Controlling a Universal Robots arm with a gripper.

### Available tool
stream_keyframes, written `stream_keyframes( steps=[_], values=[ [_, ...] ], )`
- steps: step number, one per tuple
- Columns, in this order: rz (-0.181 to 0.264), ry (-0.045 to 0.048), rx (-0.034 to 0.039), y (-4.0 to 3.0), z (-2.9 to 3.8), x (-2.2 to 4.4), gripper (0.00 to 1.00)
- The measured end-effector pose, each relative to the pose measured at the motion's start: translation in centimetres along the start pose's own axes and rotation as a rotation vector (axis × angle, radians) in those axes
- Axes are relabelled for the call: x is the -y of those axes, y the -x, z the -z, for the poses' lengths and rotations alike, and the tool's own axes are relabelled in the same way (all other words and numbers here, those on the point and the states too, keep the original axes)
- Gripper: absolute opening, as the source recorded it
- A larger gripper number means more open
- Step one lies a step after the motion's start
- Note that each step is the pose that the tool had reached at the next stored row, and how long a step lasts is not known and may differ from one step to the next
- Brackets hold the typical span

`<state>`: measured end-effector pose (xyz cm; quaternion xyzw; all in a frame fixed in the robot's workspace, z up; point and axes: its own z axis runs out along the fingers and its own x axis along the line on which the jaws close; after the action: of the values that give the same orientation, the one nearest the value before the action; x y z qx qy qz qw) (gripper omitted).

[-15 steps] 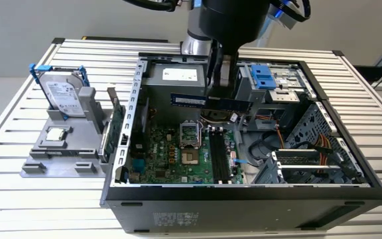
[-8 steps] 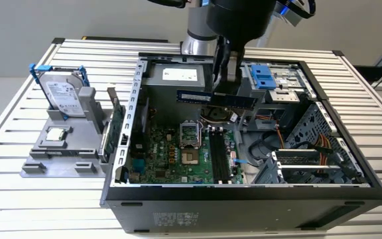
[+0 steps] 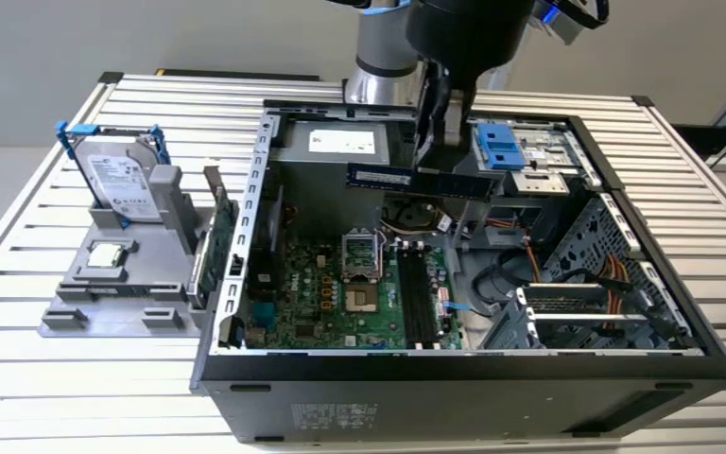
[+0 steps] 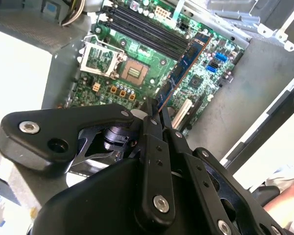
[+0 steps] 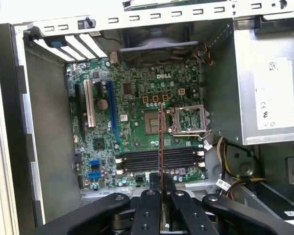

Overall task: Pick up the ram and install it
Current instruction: 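Pick up the ram and move it above insertion slot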

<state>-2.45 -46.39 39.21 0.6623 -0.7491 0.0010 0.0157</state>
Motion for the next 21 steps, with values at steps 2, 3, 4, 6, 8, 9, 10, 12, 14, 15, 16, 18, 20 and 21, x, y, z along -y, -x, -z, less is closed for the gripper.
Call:
stream_keyframes(
  steps=[2,3,4,6,8,9,10,12,14,15,16,18,20,21],
  values=[
    [0.0,0.0,0.0,0.29,0.01,0.26,0.0],
    [0.0,0.0,-0.0001,0.43,0.02,0.38,0.0],
    [0.0,0.0,0.0,0.56,0.02,0.5,0.0],
    [-0.001,0.0,0.0,0.82,0.03,0.7,0.0],
    [-0.001,0.0,-0.0001,1.02,0.04,0.93,0.0],
    [0.0,0.0,0.0,1.05,0.04,1.06,0.0],
    [0.002,-0.0001,0.0,1.07,0.04,1.2,0.0],
    [0.006,-0.0001,-0.0001,1.14,0.05,1.42,0.0],
    [0.009,-0.0002,-0.0001,1.19,0.05,1.58,0.0],
    [0.01,-0.0002,-0.0002,1.22,0.05,1.64,0.0],
    [0.01,-0.0003,-0.0001,1.25,0.04,1.64,0.0],
    [0.011,-0.0006,-0.0004,1.27,0.04,1.64,0.0],
    [0.011,-0.0006,-0.0005,1.27,-0.03,1.65,0.0],
    [0.011,-0.0006,-0.0005,1.27,-0.03,1.65,0.0]
  ],
)
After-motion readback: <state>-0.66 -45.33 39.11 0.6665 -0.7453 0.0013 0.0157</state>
